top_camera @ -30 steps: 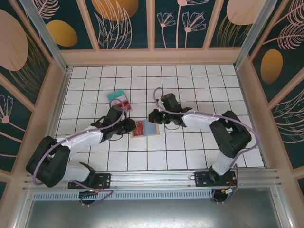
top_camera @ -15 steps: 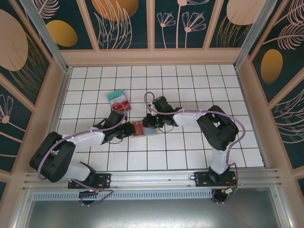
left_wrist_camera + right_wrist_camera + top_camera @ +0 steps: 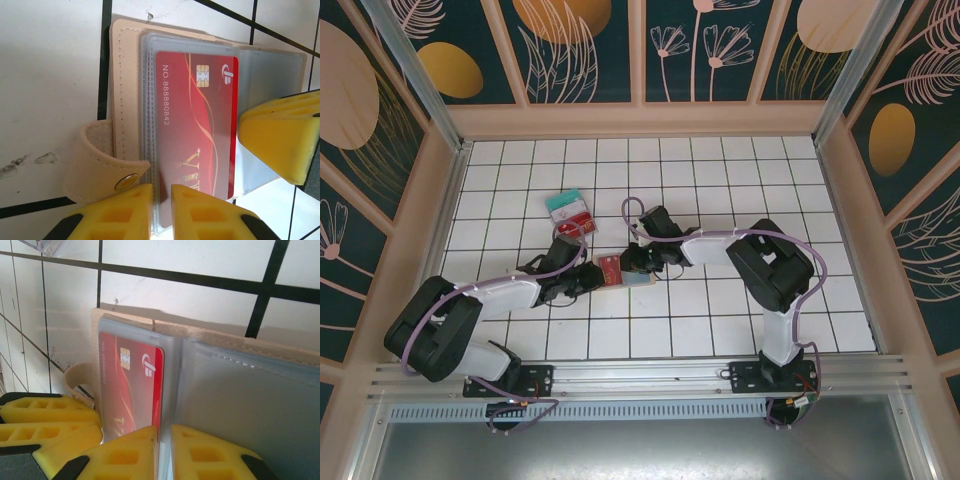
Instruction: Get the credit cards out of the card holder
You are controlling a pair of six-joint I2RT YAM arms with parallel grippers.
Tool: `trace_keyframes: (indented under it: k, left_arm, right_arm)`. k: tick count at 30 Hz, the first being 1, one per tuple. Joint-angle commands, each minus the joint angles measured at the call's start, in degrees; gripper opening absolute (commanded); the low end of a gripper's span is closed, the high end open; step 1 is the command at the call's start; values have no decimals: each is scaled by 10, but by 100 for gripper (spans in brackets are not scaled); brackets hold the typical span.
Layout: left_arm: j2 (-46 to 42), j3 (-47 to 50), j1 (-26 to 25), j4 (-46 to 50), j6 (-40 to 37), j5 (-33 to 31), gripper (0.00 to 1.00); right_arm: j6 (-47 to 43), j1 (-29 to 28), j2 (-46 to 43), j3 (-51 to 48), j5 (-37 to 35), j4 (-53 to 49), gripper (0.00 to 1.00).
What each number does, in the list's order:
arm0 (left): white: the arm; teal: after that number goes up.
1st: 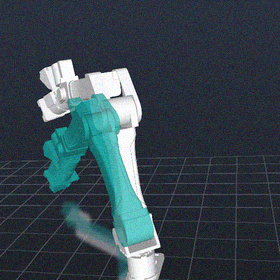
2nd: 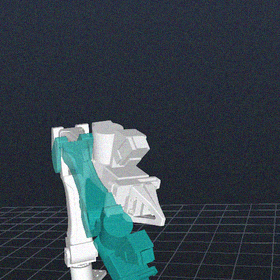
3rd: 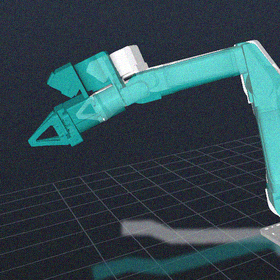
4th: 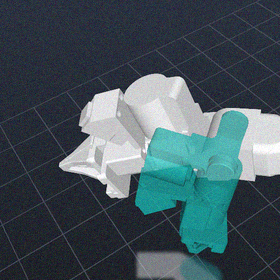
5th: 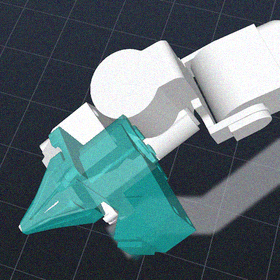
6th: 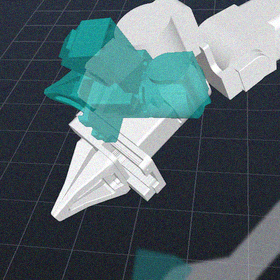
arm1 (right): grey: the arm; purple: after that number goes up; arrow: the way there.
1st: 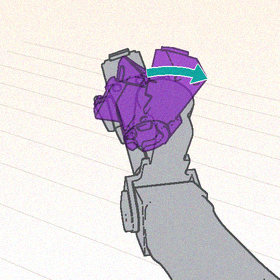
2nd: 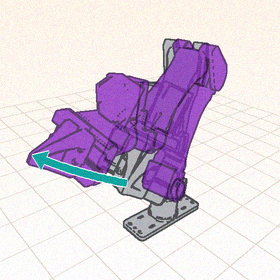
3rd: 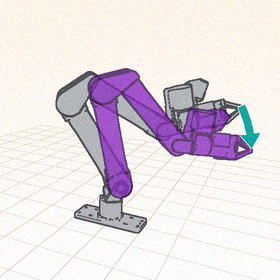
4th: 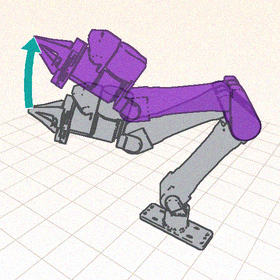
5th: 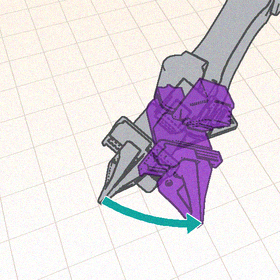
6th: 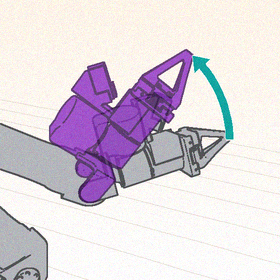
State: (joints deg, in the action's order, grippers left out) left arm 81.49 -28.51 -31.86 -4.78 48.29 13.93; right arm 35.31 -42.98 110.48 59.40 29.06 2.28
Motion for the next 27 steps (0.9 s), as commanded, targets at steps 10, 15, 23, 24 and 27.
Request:
trace_keyframes:
  k: [10,15,23,24,27]
  left_arm:
    - [10,8,1,-16,10,14,19]
    - [15,7,1,-19,8,19,19]
    - [20,5,1,-22,8,23,19]
    - [20,5,2,-22,9,23,19]
    - [21,4,1,-18,8,22,17]
  right_arm:
    - [5,-11,19,19,24,-10,9]
    - [3,-12,22,24,30,-9,14]
    - [0,-18,24,28,28,-17,16]
    - [0,-18,23,27,26,-17,15]
    - [0,-17,19,22,22,-17,5]
